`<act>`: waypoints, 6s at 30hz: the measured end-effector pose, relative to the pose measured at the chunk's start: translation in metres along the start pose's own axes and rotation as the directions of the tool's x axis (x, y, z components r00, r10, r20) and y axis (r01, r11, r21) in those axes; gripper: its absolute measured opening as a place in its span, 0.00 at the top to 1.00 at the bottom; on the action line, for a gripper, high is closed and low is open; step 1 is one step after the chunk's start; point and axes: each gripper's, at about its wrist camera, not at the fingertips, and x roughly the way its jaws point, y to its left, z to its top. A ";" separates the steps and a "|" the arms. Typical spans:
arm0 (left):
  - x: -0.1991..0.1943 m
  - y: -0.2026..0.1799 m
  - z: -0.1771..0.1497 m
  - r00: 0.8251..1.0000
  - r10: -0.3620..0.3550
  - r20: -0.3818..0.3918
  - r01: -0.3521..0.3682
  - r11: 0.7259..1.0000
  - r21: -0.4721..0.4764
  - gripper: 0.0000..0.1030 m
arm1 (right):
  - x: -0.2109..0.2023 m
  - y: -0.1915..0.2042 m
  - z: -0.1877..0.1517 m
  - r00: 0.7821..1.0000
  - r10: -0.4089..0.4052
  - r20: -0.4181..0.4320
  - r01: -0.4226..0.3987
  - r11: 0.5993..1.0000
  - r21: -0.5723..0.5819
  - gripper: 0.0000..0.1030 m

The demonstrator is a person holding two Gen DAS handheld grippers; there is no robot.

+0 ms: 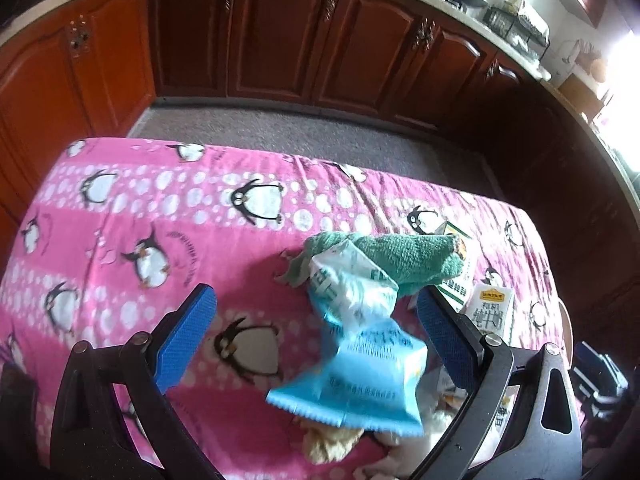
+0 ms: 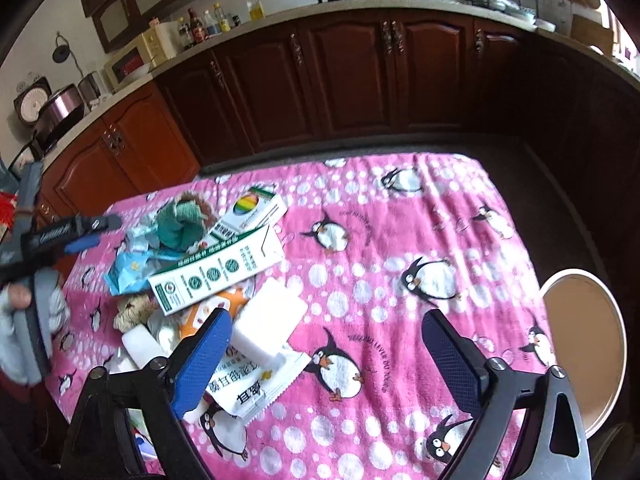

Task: Collect trash
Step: 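Grasp the white plastic wrapper with the left tool while the right tool grasps the white foam block, then carry both items over the beige bin and open both tools to drop them, then move both tools back over the trash on the table, then grasp the crumpled tan paper with the left tool while the right tool grasps the orange-white snack bag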

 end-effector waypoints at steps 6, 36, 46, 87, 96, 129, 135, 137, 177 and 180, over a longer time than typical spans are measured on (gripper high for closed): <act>0.027 -0.007 0.008 0.997 -0.006 -0.075 0.008 0.999 0.033 0.37 | 0.027 0.012 0.000 0.990 0.116 -0.077 -0.117 0.993 -0.007 0.13; -0.077 -0.089 -0.034 0.983 -0.184 0.004 0.180 0.962 0.208 0.79 | -0.039 -0.017 -0.012 0.989 0.138 0.055 -0.141 0.987 0.074 0.64; -0.078 -0.226 -0.069 0.940 -0.320 -0.115 0.339 0.862 0.376 0.79 | -0.105 -0.117 -0.035 0.990 -0.040 0.134 0.011 0.978 0.210 0.64; -0.001 -0.400 -0.136 0.933 -0.293 -0.207 0.358 0.743 0.565 0.47 | -0.112 -0.274 -0.102 0.957 -0.288 0.014 0.248 0.847 0.471 0.31; -0.046 -0.348 -0.133 0.967 -0.248 -0.054 0.234 0.787 0.571 0.47 | -0.135 -0.213 -0.073 0.960 -0.258 0.106 0.197 0.897 0.397 0.28; -0.086 -0.035 -0.109 0.999 -0.039 0.029 0.035 0.989 0.143 0.47 | -0.051 -0.001 -0.026 0.996 0.077 0.038 -0.078 0.996 0.033 0.26; -0.060 -0.019 -0.114 0.998 -0.060 -0.024 0.062 0.993 0.102 0.47 | -0.026 0.017 -0.026 0.994 0.104 -0.022 -0.104 0.995 0.001 0.26; -0.050 -0.018 -0.113 0.997 -0.070 -0.043 0.073 0.993 0.089 0.47 | -0.016 0.021 -0.024 0.993 0.108 -0.044 -0.109 0.994 -0.018 0.26; -0.055 -0.009 -0.112 0.986 -0.155 -0.057 0.157 0.987 0.026 0.78 | -0.001 0.013 -0.016 0.971 0.214 -0.107 -0.219 0.975 -0.038 0.42; -0.070 -0.014 -0.114 0.986 -0.161 -0.040 0.162 0.986 0.042 0.78 | -0.012 0.011 -0.020 0.972 0.218 -0.085 -0.221 0.975 -0.030 0.42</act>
